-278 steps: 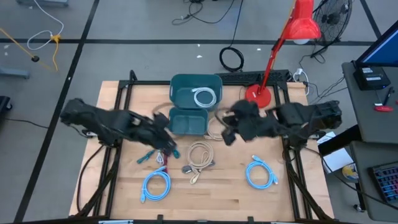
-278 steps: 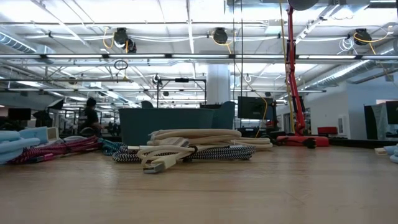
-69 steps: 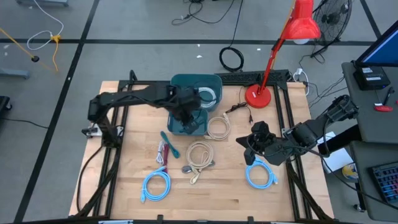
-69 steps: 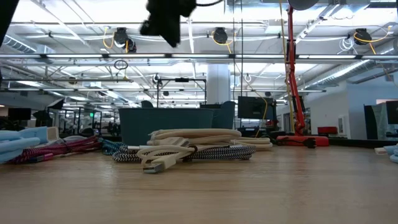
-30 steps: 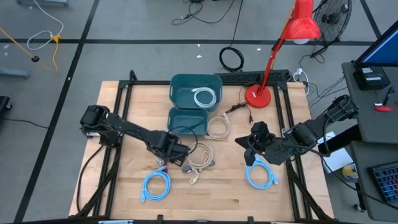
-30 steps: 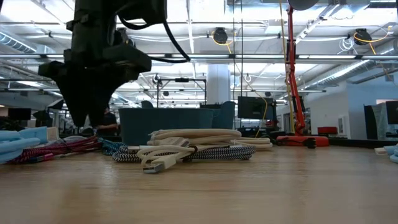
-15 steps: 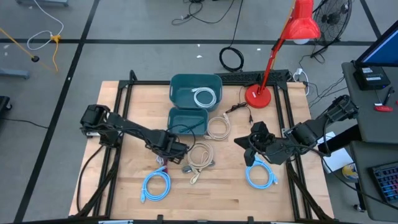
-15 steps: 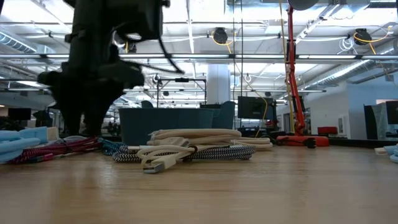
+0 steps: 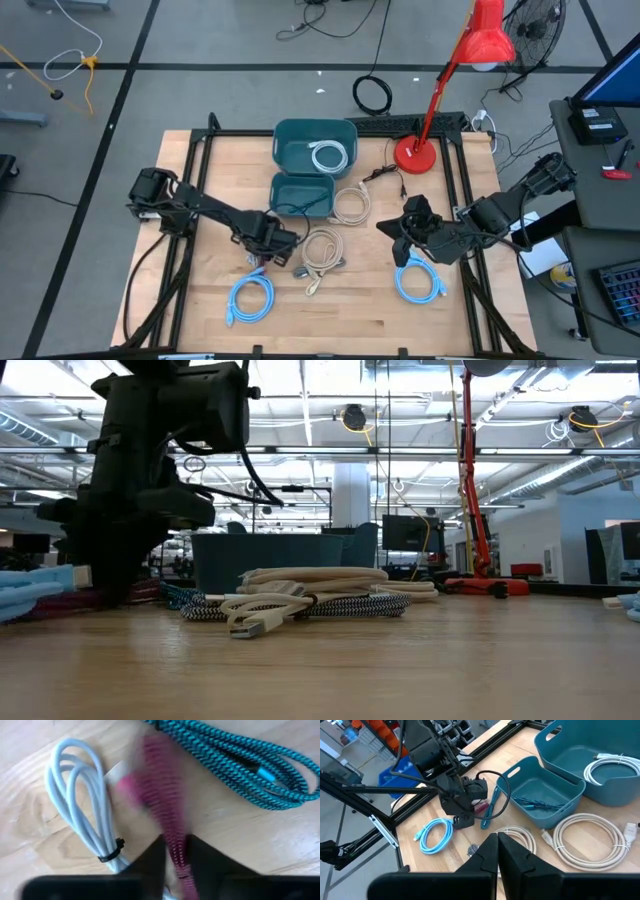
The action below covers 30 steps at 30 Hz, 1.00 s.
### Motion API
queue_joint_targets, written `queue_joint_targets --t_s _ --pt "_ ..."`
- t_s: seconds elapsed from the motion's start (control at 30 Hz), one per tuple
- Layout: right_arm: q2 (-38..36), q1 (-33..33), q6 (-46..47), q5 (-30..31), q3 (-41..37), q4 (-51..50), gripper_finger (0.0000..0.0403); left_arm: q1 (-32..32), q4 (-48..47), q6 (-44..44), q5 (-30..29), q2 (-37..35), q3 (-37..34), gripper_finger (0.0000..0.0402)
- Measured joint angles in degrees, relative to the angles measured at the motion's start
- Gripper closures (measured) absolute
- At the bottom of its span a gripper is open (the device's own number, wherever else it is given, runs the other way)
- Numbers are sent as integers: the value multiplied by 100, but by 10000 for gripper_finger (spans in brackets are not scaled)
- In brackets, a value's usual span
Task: Pick & Place USB Port
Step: Put the pink charger cable into the bottom blue bin
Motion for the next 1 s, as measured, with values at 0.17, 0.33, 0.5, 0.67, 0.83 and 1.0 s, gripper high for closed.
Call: queue_joint_targets --t_s 0.17,0.33,0.5,0.67,0.83,1.0 --pt "0 -14 -24 -15 0 -3 403 -42 -189 214 67 -275 188 384" --pt "-2 -14 -127 -26 -2 0 403 -1 -871 261 -364 -1006 488 387" --pt "-2 -14 -195 -28 -2 0 403 100 -1677 397 -923 -1707 1016 387" --pt "-2 -40 -280 -26 -2 1 403 676 -2144 1464 -1746 -1956 1643 387" --pt "-2 -92 -280 -23 -2 9 403 1842 -2002 3122 -1881 -1781 2170 387" --pt "-2 -91 -246 -26 -3 41 403 2812 -1966 4779 -1937 -1263 2583 387"
